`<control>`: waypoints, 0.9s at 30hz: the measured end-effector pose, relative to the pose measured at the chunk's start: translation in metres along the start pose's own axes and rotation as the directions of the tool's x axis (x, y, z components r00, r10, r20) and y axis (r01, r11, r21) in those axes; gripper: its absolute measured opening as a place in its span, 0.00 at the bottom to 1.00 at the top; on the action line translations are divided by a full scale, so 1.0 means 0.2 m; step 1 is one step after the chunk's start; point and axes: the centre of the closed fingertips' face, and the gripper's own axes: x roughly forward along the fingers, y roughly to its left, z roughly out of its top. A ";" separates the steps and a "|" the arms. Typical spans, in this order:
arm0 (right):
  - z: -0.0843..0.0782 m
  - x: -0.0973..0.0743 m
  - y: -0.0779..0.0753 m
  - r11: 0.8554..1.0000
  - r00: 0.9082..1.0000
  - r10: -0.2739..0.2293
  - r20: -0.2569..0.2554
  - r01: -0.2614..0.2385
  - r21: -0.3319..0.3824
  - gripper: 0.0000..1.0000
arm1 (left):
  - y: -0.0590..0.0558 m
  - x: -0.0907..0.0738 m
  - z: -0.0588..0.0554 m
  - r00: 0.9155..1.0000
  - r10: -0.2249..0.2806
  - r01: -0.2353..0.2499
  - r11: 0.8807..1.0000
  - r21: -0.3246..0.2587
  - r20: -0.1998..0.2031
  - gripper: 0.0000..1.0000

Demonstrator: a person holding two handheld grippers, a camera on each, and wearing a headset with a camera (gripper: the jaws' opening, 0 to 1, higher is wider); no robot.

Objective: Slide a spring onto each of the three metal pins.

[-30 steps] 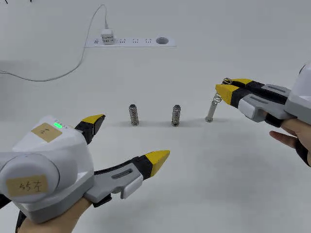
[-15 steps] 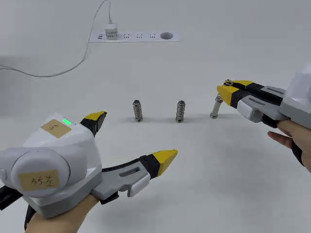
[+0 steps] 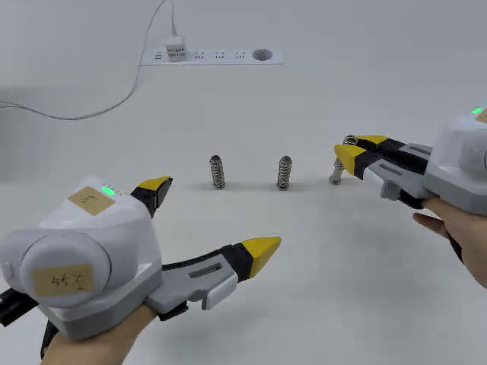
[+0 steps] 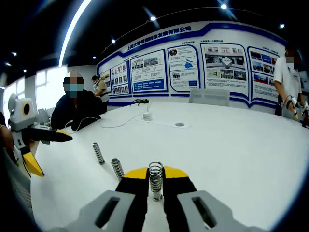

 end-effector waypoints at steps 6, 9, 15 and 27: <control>-0.05 0.02 0.00 1.000 1.000 -0.003 -0.028 0.003 -0.008 0.12 | 0.01 0.00 0.01 1.000 0.007 -0.007 1.000 0.005 0.001 0.91; -0.07 0.02 0.00 1.000 0.999 -0.009 -0.034 0.009 -0.002 0.12 | 0.02 0.00 0.00 1.000 0.012 -0.012 1.000 0.007 -0.001 0.91; -0.11 0.02 -0.01 1.000 0.999 -0.012 -0.052 0.012 0.001 0.12 | 0.03 0.00 -0.01 1.000 0.017 -0.017 1.000 0.011 -0.010 0.90; -0.14 0.02 -0.02 1.000 0.998 -0.009 -0.066 0.010 0.005 0.12 | 0.05 0.00 -0.02 0.999 0.029 -0.029 0.999 0.024 -0.025 0.89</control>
